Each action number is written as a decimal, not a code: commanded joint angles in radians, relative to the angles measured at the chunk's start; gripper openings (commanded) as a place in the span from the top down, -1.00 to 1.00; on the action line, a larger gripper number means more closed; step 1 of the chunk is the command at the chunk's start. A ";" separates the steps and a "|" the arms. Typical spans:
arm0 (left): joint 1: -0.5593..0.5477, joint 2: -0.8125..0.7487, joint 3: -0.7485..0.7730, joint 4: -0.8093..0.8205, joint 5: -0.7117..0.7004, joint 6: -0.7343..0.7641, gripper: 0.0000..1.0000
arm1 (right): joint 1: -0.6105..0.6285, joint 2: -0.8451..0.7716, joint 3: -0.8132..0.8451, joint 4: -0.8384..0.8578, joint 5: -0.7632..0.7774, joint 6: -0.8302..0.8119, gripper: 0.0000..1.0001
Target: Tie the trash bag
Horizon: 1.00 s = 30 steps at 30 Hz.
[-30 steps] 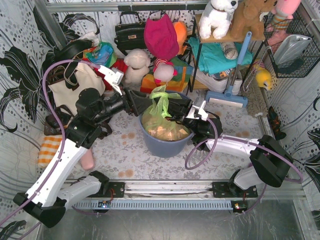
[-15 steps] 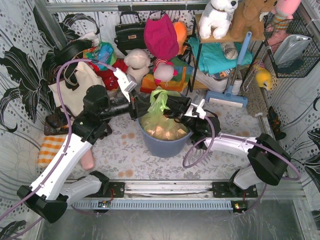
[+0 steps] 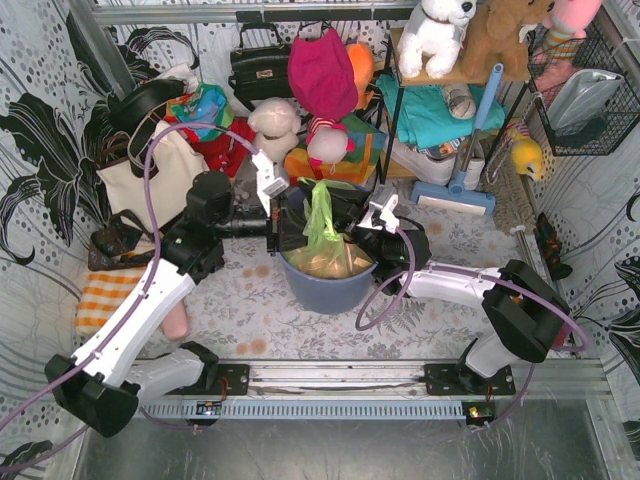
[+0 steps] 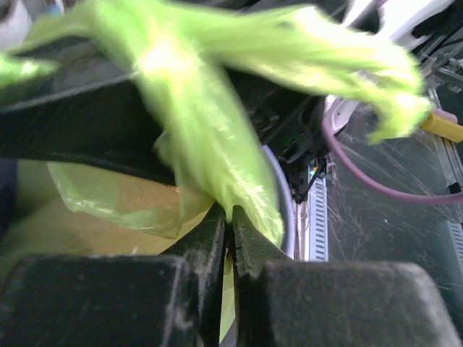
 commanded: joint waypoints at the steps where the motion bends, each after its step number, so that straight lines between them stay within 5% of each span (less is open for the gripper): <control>1: 0.002 0.064 0.022 -0.150 -0.062 0.071 0.67 | -0.002 0.037 -0.019 0.104 -0.022 -0.004 1.00; 7: 0.003 0.078 0.029 -0.250 -0.235 0.094 0.45 | -0.001 0.015 -0.039 0.104 -0.040 -0.003 1.00; 13: 0.003 0.005 0.066 -0.249 -0.312 0.079 -0.17 | -0.001 0.011 -0.047 0.104 -0.045 -0.002 1.00; 23: 0.005 -0.104 0.276 -0.446 -0.605 0.155 -0.31 | -0.001 0.012 -0.050 0.102 -0.054 -0.005 1.00; 30: 0.005 -0.146 0.268 -0.225 -0.737 -0.082 -0.37 | -0.002 0.017 -0.047 0.104 -0.070 -0.010 1.00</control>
